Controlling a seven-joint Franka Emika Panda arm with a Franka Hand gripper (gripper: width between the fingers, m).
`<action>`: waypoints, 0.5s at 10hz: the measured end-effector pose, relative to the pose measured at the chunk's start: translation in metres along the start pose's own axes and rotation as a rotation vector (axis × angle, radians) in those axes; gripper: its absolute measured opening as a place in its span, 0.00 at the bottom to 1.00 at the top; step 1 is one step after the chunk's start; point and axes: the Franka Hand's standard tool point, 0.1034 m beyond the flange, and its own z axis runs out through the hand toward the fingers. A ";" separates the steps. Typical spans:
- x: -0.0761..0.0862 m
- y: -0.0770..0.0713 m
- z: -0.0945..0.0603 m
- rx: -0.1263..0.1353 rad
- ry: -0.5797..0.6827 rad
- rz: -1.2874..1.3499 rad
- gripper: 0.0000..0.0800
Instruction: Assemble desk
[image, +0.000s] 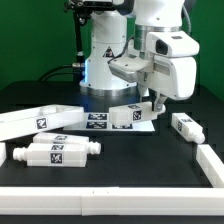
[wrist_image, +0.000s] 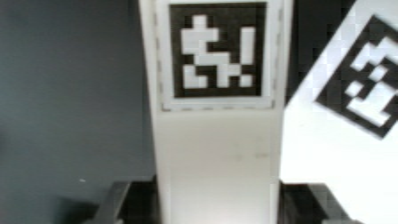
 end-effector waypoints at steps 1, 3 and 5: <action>-0.003 -0.001 0.001 0.002 -0.004 -0.052 0.36; -0.005 -0.003 0.002 0.009 -0.014 -0.185 0.36; 0.020 -0.015 0.012 0.036 0.007 -0.291 0.36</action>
Offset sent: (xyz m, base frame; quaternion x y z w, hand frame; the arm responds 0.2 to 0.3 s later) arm 0.0000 0.0000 0.0000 0.0000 0.0000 -0.1938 0.9810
